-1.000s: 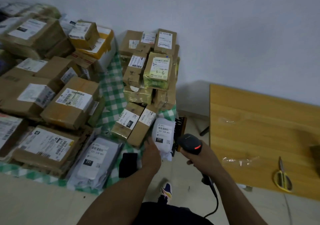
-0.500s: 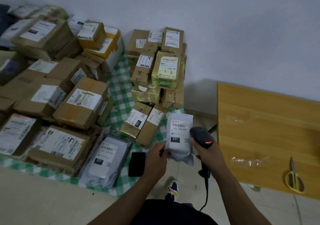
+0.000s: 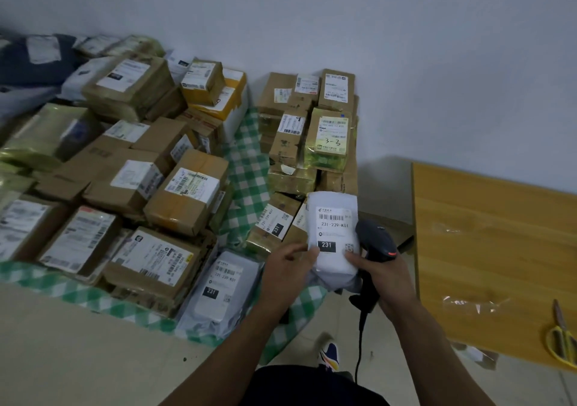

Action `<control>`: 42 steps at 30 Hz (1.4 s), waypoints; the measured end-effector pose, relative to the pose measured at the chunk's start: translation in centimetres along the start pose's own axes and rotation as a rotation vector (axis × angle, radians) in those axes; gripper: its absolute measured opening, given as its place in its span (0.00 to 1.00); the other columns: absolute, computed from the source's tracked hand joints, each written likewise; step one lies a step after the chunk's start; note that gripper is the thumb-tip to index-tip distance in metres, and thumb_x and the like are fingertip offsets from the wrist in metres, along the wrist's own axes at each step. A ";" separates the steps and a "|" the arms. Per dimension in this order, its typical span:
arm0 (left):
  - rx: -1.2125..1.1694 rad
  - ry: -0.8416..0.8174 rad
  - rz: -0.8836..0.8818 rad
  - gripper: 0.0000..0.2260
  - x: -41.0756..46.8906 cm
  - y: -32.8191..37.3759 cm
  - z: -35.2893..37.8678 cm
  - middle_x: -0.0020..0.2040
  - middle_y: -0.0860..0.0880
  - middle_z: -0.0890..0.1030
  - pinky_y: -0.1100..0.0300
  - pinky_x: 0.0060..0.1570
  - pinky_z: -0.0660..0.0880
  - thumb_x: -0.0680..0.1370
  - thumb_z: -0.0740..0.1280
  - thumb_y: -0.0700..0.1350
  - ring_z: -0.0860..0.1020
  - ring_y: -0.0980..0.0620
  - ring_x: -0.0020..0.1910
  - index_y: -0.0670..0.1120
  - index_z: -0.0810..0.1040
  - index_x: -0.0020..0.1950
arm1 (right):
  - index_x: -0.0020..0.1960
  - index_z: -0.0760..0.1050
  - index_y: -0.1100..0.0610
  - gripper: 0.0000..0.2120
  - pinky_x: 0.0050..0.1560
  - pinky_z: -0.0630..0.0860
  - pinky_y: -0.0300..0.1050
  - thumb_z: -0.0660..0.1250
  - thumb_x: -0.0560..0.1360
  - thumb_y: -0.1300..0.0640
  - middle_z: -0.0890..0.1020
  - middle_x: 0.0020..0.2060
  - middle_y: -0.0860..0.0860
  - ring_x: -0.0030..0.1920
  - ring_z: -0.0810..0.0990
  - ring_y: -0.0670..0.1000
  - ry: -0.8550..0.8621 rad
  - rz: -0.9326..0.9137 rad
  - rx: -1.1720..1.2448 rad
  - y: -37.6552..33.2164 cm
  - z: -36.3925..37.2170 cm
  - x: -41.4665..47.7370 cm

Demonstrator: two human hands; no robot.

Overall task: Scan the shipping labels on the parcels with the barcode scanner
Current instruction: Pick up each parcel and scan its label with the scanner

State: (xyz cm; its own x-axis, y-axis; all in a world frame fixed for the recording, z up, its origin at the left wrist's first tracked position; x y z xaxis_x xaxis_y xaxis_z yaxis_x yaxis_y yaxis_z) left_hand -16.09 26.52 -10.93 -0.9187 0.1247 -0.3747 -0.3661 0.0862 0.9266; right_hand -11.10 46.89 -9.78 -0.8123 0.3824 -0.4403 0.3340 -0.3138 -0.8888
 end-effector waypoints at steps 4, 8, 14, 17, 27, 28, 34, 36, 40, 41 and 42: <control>-0.197 -0.035 -0.061 0.09 -0.1 0.7 -1.1 0.53 0.51 0.87 0.56 0.48 0.83 0.77 0.76 0.40 0.86 0.52 0.52 0.46 0.81 0.55 | 0.63 0.82 0.57 0.25 0.58 0.81 0.67 0.79 0.68 0.69 0.87 0.56 0.56 0.56 0.86 0.62 -0.035 -0.008 0.002 -0.3 1.2 -0.7; -0.262 -0.046 -0.028 0.22 -0.3 1.2 -2.5 0.56 0.49 0.86 0.49 0.47 0.84 0.74 0.78 0.35 0.86 0.51 0.53 0.51 0.75 0.63 | 0.62 0.82 0.55 0.23 0.51 0.84 0.58 0.79 0.70 0.69 0.88 0.53 0.54 0.55 0.86 0.61 -0.050 -0.072 -0.081 -1.0 2.4 -1.5; -0.193 -0.005 0.061 0.28 -0.4 1.9 -4.0 0.58 0.56 0.85 0.53 0.50 0.84 0.72 0.79 0.35 0.85 0.55 0.55 0.50 0.78 0.70 | 0.66 0.79 0.49 0.24 0.45 0.82 0.43 0.79 0.73 0.61 0.87 0.55 0.50 0.52 0.86 0.52 -0.108 -0.117 -0.159 -1.8 4.1 -2.4; -0.140 0.093 0.086 0.30 -0.3 2.0 -4.8 0.60 0.57 0.83 0.56 0.51 0.84 0.73 0.79 0.37 0.83 0.58 0.57 0.55 0.76 0.71 | 0.65 0.79 0.44 0.22 0.45 0.81 0.44 0.79 0.74 0.55 0.86 0.56 0.48 0.54 0.86 0.52 -0.111 -0.111 -0.226 -2.5 4.5 -2.7; -0.108 0.252 0.084 0.26 0.4 1.8 -5.7 0.60 0.54 0.80 0.69 0.45 0.79 0.76 0.75 0.37 0.81 0.56 0.54 0.47 0.75 0.74 | 0.60 0.81 0.49 0.14 0.47 0.78 0.51 0.77 0.76 0.52 0.88 0.44 0.54 0.42 0.88 0.55 -0.260 0.014 -0.351 -4.2 6.9 -4.5; -0.105 0.258 0.086 0.26 0.4 1.7 -5.7 0.59 0.54 0.80 0.67 0.46 0.79 0.77 0.75 0.37 0.80 0.55 0.55 0.47 0.76 0.74 | 0.60 0.81 0.49 0.13 0.45 0.78 0.50 0.76 0.77 0.52 0.88 0.43 0.54 0.41 0.88 0.54 -0.267 0.022 -0.357 -4.3 7.0 -4.7; -0.093 0.297 0.066 0.26 0.2 1.0 -5.8 0.63 0.50 0.82 0.47 0.60 0.82 0.76 0.75 0.37 0.81 0.50 0.61 0.49 0.77 0.73 | 0.59 0.81 0.49 0.12 0.43 0.78 0.49 0.76 0.77 0.50 0.87 0.41 0.53 0.40 0.87 0.54 -0.293 0.059 -0.390 -4.4 6.8 -5.6; -0.084 0.307 0.071 0.26 0.1 0.9 -5.9 0.64 0.50 0.81 0.47 0.60 0.81 0.76 0.75 0.37 0.81 0.50 0.61 0.48 0.77 0.73 | 0.59 0.81 0.49 0.12 0.42 0.77 0.49 0.76 0.77 0.51 0.86 0.39 0.53 0.39 0.86 0.53 -0.296 0.061 -0.391 -4.4 6.8 -5.9; -0.090 0.313 0.078 0.26 -0.2 0.6 -6.0 0.64 0.50 0.82 0.51 0.58 0.82 0.75 0.76 0.37 0.81 0.51 0.60 0.48 0.77 0.73 | 0.59 0.81 0.50 0.12 0.41 0.75 0.49 0.76 0.77 0.51 0.84 0.37 0.53 0.37 0.85 0.53 -0.304 0.058 -0.409 -4.5 6.7 -6.2; -0.092 0.314 0.080 0.26 -0.3 0.5 -6.0 0.64 0.50 0.82 0.53 0.57 0.82 0.75 0.75 0.37 0.81 0.52 0.60 0.48 0.78 0.72 | 0.59 0.81 0.49 0.12 0.41 0.75 0.49 0.76 0.77 0.52 0.84 0.38 0.53 0.37 0.85 0.53 -0.309 0.057 -0.413 -4.6 6.7 -6.3; -0.093 0.315 0.082 0.26 -0.3 0.5 -6.0 0.64 0.50 0.82 0.54 0.56 0.82 0.75 0.75 0.37 0.81 0.52 0.59 0.48 0.78 0.72 | 0.59 0.81 0.48 0.12 0.41 0.76 0.49 0.76 0.77 0.52 0.84 0.38 0.54 0.38 0.85 0.53 -0.314 0.056 -0.418 -4.7 6.8 -6.4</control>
State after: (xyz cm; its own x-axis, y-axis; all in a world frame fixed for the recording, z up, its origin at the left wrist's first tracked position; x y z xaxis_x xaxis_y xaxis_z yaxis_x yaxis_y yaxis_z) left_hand -16.90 20.58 -10.17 -0.9409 -0.1850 -0.2837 -0.2880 -0.0037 0.9576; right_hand -10.67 40.02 -1.93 -0.8705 0.0763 -0.4862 0.4912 0.0716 -0.8681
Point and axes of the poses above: each hand's wrist, its own x-axis towards the middle knuckle, its own z-axis out of the palm, y = z × x, the point moved 4 cm from there along x, towards the middle knuckle
